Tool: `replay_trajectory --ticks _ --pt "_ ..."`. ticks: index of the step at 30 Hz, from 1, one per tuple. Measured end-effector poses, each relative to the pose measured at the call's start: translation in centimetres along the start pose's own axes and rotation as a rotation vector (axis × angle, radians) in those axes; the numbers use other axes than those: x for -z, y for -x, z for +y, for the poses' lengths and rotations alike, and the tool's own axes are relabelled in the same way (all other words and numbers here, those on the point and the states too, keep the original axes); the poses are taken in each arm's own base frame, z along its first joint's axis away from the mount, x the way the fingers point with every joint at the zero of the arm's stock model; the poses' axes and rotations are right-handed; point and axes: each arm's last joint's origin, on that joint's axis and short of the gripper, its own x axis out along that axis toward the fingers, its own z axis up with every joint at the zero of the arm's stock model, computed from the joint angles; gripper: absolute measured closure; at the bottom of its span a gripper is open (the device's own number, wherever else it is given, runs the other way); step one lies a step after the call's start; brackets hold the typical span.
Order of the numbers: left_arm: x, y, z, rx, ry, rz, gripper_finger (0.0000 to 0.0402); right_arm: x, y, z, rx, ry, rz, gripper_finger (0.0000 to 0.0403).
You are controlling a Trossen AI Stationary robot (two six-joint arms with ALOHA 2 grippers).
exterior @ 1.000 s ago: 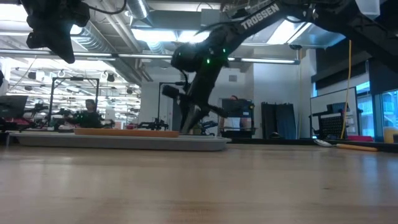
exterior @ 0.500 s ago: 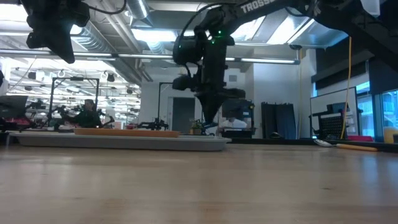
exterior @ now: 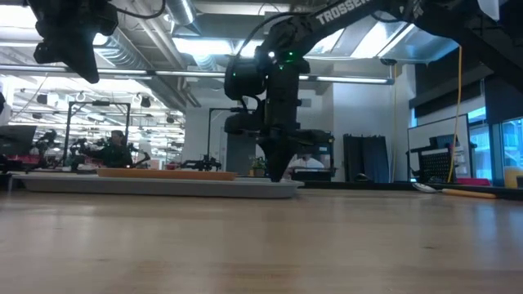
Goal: Pick and place plate/cup/fork/spoon on tray
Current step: Put the orange fork on the gray serving tray to the right side of the orange plate, then put the green glass on the gray serving tray to the top left of the orange plate
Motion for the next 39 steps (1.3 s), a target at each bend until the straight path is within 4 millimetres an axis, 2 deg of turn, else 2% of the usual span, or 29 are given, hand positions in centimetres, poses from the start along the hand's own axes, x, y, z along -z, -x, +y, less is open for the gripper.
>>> replay_trajectory --ticks 9,15,24,29,39 --pt "0.0 0.0 0.0 0.005 0.031 -0.003 0.0401 0.6 -1.1 1.1 -0.035 0.054 0.013 0.0402" --pt "0.0 0.0 -0.1 0.006 0.033 -0.005 0.0401 0.6 -1.2 1.7 -0.073 0.072 -0.015 0.0402" --pt "0.0 0.0 -0.1 0.011 0.036 -0.001 0.0401 0.8 -0.8 1.5 -0.055 0.128 -0.001 0.0403" --pt "-0.1 0.0 -0.1 0.016 0.06 -0.003 0.0401 1.4 3.2 -0.5 0.015 0.095 0.03 0.0403" --pt "-0.1 0.0 -0.1 0.017 0.053 -0.004 0.0401 2.9 13.0 -5.1 0.114 0.051 -0.124 0.0403"
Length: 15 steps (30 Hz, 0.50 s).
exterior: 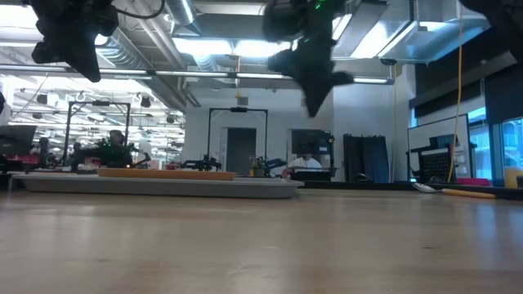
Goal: Pick and place plate/cup/fork/spoon on tray
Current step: Put the green glass on the gray serving tray to the top left of the orange plate
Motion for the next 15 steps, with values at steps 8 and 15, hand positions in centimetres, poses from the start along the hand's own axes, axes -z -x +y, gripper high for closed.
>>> replay_trajectory --ticks 8,15 --pt "-0.4 0.0 -0.3 0.021 0.021 -0.05 0.0401 1.0 4.3 -6.1 0.198 -0.143 -0.015 0.0402" --pt "-1.9 -0.1 -0.8 0.08 0.022 -0.16 0.0401 2.0 1.6 -10.9 0.222 -0.252 0.085 0.0402"
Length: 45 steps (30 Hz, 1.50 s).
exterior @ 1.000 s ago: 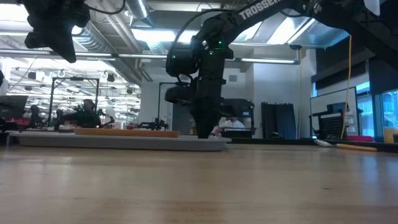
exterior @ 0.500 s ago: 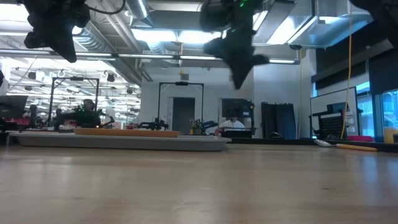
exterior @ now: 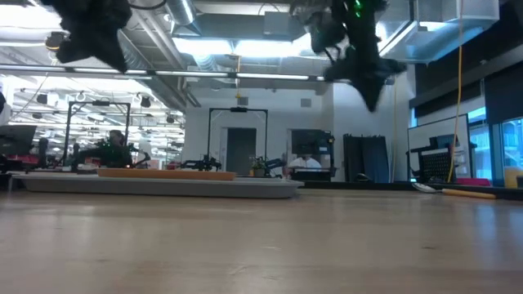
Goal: Pick and place plate/cup/fork/spoon on tray
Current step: Put the green glass on the gray serving tray to the top left of the orange plate
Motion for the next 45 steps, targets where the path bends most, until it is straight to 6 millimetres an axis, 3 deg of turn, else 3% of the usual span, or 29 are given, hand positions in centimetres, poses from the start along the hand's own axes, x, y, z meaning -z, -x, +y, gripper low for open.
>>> replay_trajectory --ticks 8,12,17,27,35,45 --pt "-1.4 -0.2 0.0 0.042 0.017 -0.08 0.0401 1.8 -5.7 -4.9 0.048 -0.211 0.117 0.0402" --pt "-1.9 -0.4 0.1 0.045 0.041 -0.093 0.0401 2.9 -7.5 -6.7 0.075 -0.339 0.16 0.0397" --pt "-2.2 -0.6 0.4 0.022 0.062 -0.102 0.0401 3.8 -9.3 -8.1 0.142 -0.376 0.186 0.0375" --pt "-2.5 -1.0 0.6 0.01 0.083 -0.085 0.0401 2.3 -11.2 -8.2 0.087 -0.457 0.008 0.0369" --pt "-2.5 -1.0 0.7 0.012 0.085 -0.083 0.0401 2.5 -11.7 -7.4 0.008 -0.444 0.018 0.0369" --pt "-2.5 -1.0 0.7 0.01 0.034 -0.084 0.0401 2.8 -11.6 -7.0 -0.102 -0.221 0.092 0.0397"
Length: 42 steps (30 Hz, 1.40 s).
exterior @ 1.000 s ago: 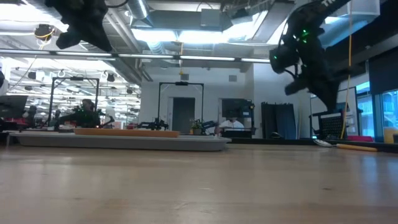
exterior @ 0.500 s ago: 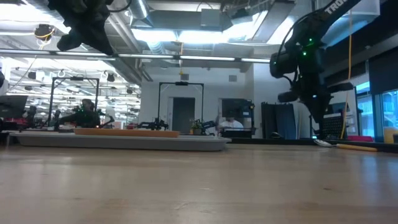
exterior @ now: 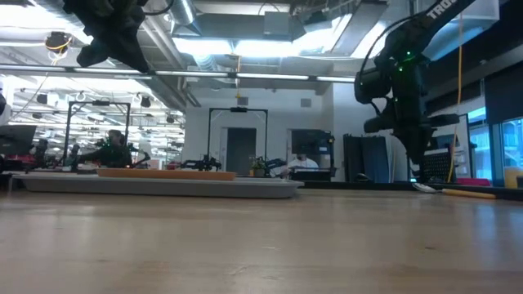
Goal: Pick and place plate/cup/fork/spoon on tray
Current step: Put the green glass on the gray serving tray to the top left of the orange plate
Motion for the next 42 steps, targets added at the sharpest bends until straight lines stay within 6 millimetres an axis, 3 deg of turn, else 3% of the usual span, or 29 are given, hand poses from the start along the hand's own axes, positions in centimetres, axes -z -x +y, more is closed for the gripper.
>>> replay_trajectory --ticks 4,8,16,24,36,42 --pt "0.0 0.0 0.0 0.0 0.0 0.0 0.0401 0.8 0.4 0.5 -0.036 0.08 0.032 0.0399" --pt "0.0 0.0 0.0 0.0 0.0 0.0 0.0401 2.6 2.2 0.8 -0.058 0.144 0.02 0.0399" --pt "0.0 0.0 0.0 0.006 0.0 0.005 0.0401 9.6 7.7 -0.6 -0.22 0.015 -0.004 0.0399" --pt "0.0 0.0 0.0 0.006 -0.001 0.005 0.0401 16.1 9.9 -0.7 -0.355 0.032 0.081 0.0399" --pt "0.0 0.0 0.0 0.015 -0.007 0.014 0.0401 22.8 13.5 -0.8 -0.491 0.597 0.21 0.0399" --pt "0.3 0.0 -0.3 0.106 -0.083 0.09 0.0401 25.4 14.6 -1.1 -0.586 0.809 0.408 0.0399"
